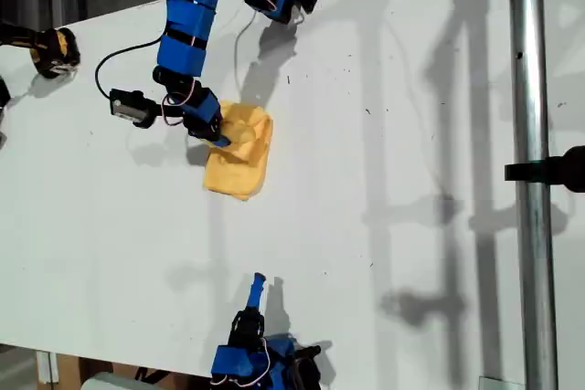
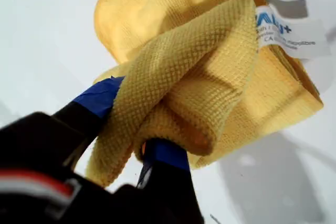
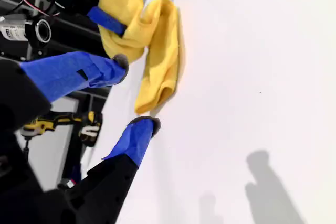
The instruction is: Grasp corners of a towel and fold twice.
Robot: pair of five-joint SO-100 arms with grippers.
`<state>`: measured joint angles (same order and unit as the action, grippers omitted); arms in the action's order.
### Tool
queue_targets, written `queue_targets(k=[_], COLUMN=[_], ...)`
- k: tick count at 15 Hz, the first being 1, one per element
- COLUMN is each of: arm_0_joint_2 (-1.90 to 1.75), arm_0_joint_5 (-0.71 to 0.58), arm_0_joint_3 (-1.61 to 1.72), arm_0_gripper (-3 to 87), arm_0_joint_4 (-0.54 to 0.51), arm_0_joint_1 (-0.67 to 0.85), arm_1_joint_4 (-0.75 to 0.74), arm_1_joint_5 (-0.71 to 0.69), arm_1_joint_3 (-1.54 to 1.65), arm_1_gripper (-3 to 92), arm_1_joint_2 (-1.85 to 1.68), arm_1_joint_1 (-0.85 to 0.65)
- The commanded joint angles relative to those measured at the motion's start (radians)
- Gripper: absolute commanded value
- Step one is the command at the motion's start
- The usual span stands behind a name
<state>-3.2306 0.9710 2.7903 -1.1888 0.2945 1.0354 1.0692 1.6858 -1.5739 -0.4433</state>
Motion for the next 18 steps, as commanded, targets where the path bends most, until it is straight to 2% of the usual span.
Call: queue_targets(k=[1,3,4,5,6,7,8,10,12,14,16,18], arm_0_joint_2=[-0.003,-0.003,-0.003,-0.003,-0.003,-0.005,-0.005,-0.006,-0.017,-0.064,-0.120,-0.167], arm_0_joint_5=[0.012,0.015,0.015,0.018,0.018,0.018,0.018,0.017,0.012,0.003,0.000,0.002], arm_0_joint_3=[-0.008,-0.008,-0.008,-0.008,-0.008,-0.008,-0.008,-0.008,-0.006,0.009,0.037,0.061], arm_0_gripper=[17.5,17.5,17.5,17.5,17.5,17.3,17.3,17.3,17.3,17.2,16.7,16.1], arm_0_joint_4=[0.000,0.000,-0.002,-0.002,-0.002,-0.002,-0.002,-0.002,-0.002,0.003,0.003,0.000], arm_0_joint_1=[-0.014,-0.014,-0.014,-0.015,-0.015,-0.015,-0.015,-0.015,-0.015,-0.018,-0.020,-0.020], arm_1_joint_4=[-0.044,-0.043,-0.015,0.026,0.041,0.048,0.048,0.035,0.038,0.110,0.166,0.189], arm_1_joint_5=[-0.018,-0.032,-0.035,-0.037,-0.061,-0.091,-0.109,-0.117,-0.117,-0.117,-0.103,-0.043], arm_1_joint_3=[-0.124,-0.232,-0.301,-0.383,-0.440,-0.485,-0.511,-0.514,-0.469,-0.353,-0.107,0.221], arm_1_gripper=[-0.1,0.5,4.2,13.3,31.5,42.4,47.7,48.9,45.0,39.4,32.9,21.8], arm_1_joint_2=[0.092,0.227,0.293,0.342,0.357,0.351,0.324,0.230,0.103,-0.074,-0.348,-0.706], arm_1_joint_1=[-0.018,-0.028,-0.028,-0.023,-0.014,-0.003,0.006,0.012,0.003,-0.009,-0.002,0.020])
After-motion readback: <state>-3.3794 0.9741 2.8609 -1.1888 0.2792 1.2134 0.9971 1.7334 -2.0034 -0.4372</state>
